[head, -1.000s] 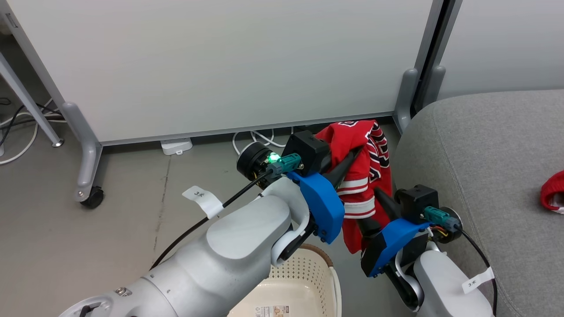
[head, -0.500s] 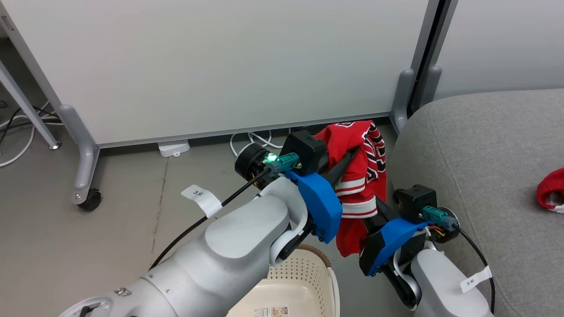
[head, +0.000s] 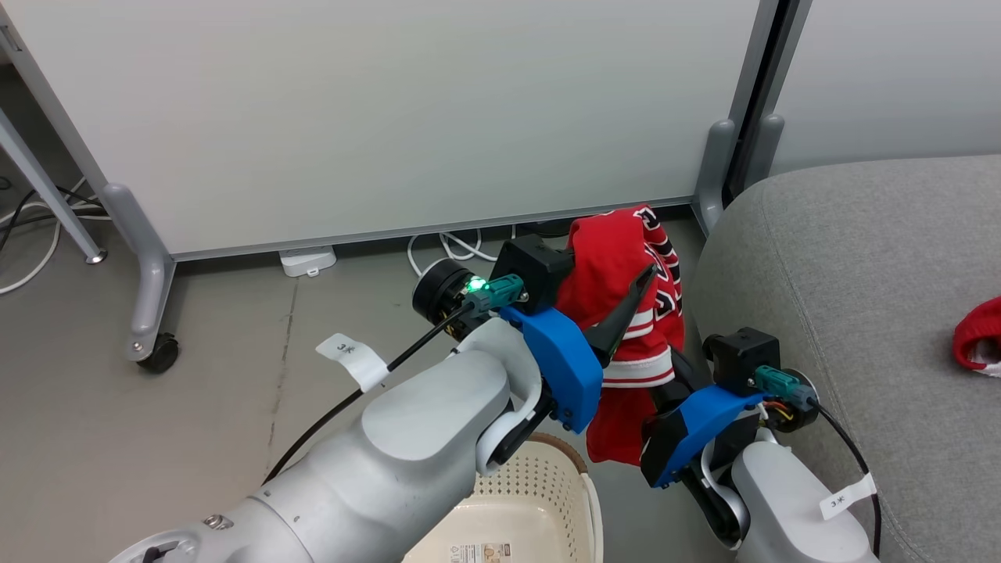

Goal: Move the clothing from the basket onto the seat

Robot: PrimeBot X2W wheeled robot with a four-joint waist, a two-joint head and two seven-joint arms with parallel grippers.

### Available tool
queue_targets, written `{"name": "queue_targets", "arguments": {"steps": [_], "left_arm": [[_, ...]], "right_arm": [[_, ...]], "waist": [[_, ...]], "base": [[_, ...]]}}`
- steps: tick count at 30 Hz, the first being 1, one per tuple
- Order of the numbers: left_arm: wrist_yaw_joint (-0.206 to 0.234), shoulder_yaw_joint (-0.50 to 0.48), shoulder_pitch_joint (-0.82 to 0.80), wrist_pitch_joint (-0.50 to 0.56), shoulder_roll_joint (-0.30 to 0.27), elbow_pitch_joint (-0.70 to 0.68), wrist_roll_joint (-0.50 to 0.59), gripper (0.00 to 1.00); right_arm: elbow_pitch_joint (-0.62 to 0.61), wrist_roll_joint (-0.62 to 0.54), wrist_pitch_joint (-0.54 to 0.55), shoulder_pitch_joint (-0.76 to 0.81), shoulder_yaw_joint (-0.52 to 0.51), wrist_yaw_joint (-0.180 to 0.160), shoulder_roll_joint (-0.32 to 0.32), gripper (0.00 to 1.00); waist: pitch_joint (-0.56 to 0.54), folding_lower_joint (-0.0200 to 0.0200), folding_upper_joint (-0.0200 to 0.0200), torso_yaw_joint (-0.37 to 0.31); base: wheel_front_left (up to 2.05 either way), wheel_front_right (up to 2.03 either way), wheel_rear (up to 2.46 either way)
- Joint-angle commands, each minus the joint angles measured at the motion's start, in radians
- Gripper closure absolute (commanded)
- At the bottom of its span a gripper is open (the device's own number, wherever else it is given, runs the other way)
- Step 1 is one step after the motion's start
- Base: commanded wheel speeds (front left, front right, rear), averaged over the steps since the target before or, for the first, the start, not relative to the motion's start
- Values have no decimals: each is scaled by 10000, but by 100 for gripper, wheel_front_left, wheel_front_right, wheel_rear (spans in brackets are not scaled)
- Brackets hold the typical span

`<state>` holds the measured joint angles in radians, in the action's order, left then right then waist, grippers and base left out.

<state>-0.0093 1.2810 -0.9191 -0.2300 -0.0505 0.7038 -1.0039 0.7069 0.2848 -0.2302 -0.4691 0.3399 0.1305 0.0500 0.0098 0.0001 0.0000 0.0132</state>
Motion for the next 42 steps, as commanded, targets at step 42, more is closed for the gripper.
{"name": "queue_targets", "arguments": {"steps": [42], "left_arm": [[-904,-8146,8118,-365,-976,-4627,7182,0]], "right_arm": [[-623,-318,-159,642,-902,5,6,100]], "waist": [[-47,-1,0,92]], "base": [[0,0,0]]}}
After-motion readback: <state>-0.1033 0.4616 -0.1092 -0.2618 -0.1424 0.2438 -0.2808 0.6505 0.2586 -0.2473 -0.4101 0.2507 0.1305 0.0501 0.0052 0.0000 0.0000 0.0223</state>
